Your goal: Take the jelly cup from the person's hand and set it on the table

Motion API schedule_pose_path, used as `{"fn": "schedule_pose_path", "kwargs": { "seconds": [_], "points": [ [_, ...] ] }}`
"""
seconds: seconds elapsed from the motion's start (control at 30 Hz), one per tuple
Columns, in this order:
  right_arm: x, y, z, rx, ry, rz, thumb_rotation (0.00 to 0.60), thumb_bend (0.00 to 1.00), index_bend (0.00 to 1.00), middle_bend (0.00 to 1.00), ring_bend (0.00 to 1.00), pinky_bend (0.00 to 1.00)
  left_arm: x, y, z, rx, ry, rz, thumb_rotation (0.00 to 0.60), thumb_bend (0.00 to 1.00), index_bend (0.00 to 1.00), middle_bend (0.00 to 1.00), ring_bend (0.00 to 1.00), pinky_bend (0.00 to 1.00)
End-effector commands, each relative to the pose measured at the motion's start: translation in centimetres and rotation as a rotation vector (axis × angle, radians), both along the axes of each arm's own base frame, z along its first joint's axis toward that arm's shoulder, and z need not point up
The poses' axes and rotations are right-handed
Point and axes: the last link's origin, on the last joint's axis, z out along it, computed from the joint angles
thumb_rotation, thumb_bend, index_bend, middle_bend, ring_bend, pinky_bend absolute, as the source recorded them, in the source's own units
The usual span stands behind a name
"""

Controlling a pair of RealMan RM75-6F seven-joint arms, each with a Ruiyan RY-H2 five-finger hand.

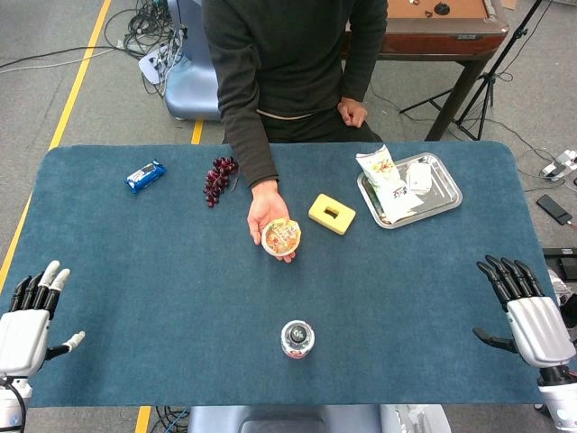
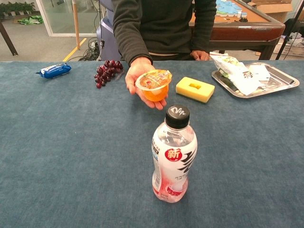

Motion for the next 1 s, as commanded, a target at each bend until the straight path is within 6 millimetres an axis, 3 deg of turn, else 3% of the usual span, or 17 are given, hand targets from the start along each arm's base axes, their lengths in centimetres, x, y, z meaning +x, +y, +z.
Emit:
{"fn": "schedule_pose_path", "kwargs": {
  "seconds": [0.03, 0.47, 0.77, 1.0],
  "points": [
    [0.0, 0.0, 0.0, 0.003, 0.001, 0.001, 0.600, 0.03, 0.08, 0.06, 0.00, 0.06, 0.0, 0.0, -0.1, -0.004, 0.001, 0.001, 0.600, 0.12, 0.02, 0.00, 0.00, 0.01],
    [0.2, 0.1, 0.4, -0.019, -0.002, 0.013, 0.600, 0.03, 0.08, 0.06, 0.00, 0.06, 0.5, 1.3, -0.3, -0.041, -0.017, -0.049, 0.600, 0.12, 0.02, 0.00, 0.00, 0.01],
    [0.6, -0.3, 0.3, -0.013, 0.002, 0.030, 0.600, 0.03, 0.08, 0.06, 0.00, 0.06, 2.9, 6.0, -1.2, -0.161, -0.061, -0.200, 0.600, 0.12, 0.02, 0.00, 0.00, 0.01],
    [1.2, -0.4, 0.4, -0.014, 0.017, 0.040, 0.600, 0.03, 0.08, 0.06, 0.00, 0.06, 6.8, 10.7, -2.4, -0.318, -0.103, -0.364, 0.600, 0.12, 0.02, 0.00, 0.00, 0.01]
  ]
}}
